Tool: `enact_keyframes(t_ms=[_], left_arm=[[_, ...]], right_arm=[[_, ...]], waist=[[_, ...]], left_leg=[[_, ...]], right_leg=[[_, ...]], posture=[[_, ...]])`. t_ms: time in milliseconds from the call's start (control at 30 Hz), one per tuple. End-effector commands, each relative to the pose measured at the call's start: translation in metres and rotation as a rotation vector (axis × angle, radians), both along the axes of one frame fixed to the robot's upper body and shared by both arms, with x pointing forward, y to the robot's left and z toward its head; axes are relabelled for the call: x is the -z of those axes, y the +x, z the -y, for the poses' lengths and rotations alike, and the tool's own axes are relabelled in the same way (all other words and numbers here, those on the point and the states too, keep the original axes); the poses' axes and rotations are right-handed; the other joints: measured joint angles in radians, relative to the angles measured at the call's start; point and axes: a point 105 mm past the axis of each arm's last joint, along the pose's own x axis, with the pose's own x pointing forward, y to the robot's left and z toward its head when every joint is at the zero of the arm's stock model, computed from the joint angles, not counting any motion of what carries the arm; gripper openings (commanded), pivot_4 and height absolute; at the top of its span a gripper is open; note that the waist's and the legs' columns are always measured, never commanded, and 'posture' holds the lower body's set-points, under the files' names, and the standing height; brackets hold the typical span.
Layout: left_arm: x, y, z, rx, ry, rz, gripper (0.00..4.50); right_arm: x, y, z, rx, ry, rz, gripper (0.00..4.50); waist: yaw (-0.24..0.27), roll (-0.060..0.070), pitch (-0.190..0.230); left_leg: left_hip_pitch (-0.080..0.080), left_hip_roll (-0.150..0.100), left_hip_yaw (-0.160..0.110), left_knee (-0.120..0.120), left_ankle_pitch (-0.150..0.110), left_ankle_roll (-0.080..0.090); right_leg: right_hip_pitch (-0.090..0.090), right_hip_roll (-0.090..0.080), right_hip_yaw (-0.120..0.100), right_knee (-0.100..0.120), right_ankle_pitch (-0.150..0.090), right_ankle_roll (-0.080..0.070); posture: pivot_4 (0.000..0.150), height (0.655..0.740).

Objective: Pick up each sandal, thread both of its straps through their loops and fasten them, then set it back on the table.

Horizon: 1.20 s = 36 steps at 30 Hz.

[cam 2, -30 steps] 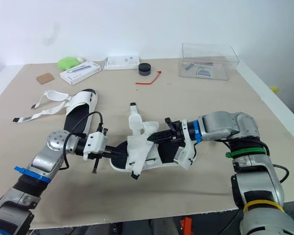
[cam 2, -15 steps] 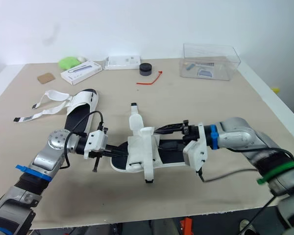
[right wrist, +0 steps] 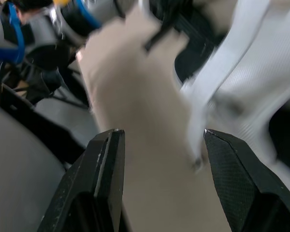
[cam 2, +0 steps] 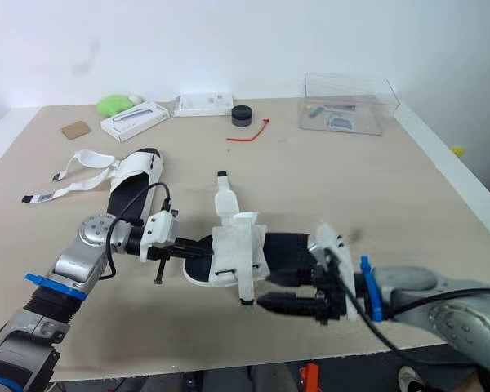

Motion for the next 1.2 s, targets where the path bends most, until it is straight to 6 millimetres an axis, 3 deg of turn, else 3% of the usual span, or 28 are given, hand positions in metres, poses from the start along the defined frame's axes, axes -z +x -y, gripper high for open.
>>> enact_keyframes(t_ms=[33, 167, 433, 700, 1167, 1200], left_arm=[[-0.015, -0.001, 0.002, -0.011, -0.051, 0.019, 0.0], [-0.015, -0.003, 0.002, -0.006, -0.044, 0.02, 0.0], [-0.016, 0.005, 0.001, -0.047, -0.052, 0.078, 0.0], [-0.013, 0.017, 0.001, -0.097, -0.054, 0.135, 0.0], [-0.012, 0.005, -0.001, -0.074, -0.045, 0.114, 0.0], [-0.012, 0.005, -0.001, -0.075, -0.045, 0.113, 0.0]], right_arm=[[0.021, 0.0, -0.003, 0.056, -0.062, -0.038, 2.84], [0.022, 0.006, -0.01, 0.097, -0.042, -0.033, 2.84], [-0.001, 0.026, -0.024, 0.155, 0.051, 0.004, 2.84], [0.004, 0.021, -0.024, 0.149, 0.025, -0.03, 2.84], [0.009, 0.014, -0.026, 0.104, 0.019, -0.067, 2.84], [0.008, 0.014, -0.026, 0.102, 0.024, -0.073, 2.33]], waist=[[0.001, 0.0, 0.0], [0.001, 0.0, 0.0], [0.002, -0.001, 0.0], [0.006, -0.001, 0.0], [0.008, -0.001, 0.0], [0.008, -0.001, 0.0]], left_leg=[[-0.001, 0.0, 0.0, 0.0, 0.0, 0.0], [-0.002, -0.001, 0.001, 0.0, 0.0, 0.0], [-0.002, -0.001, 0.0, 0.001, 0.0, 0.0], [-0.008, -0.001, -0.001, 0.001, 0.0, 0.0], [-0.008, -0.001, -0.001, 0.002, 0.0, 0.0], [-0.008, -0.001, -0.001, 0.002, 0.0, 0.0]], right_leg=[[0.0, 0.0, 0.0, 0.0, 0.0, 0.0], [-0.001, 0.0, 0.002, -0.001, 0.001, 0.002], [-0.001, 0.001, 0.001, -0.001, 0.001, 0.002], [-0.004, 0.0, 0.0, -0.002, 0.002, 0.002], [-0.004, 0.0, -0.001, -0.002, 0.002, 0.002], [-0.004, 0.0, -0.001, -0.002, 0.002, 0.002]], posture=[[0.15, 0.74], [0.15, 0.74], [0.15, 0.74], [0.15, 0.74], [0.15, 0.74], [0.15, 0.74]])
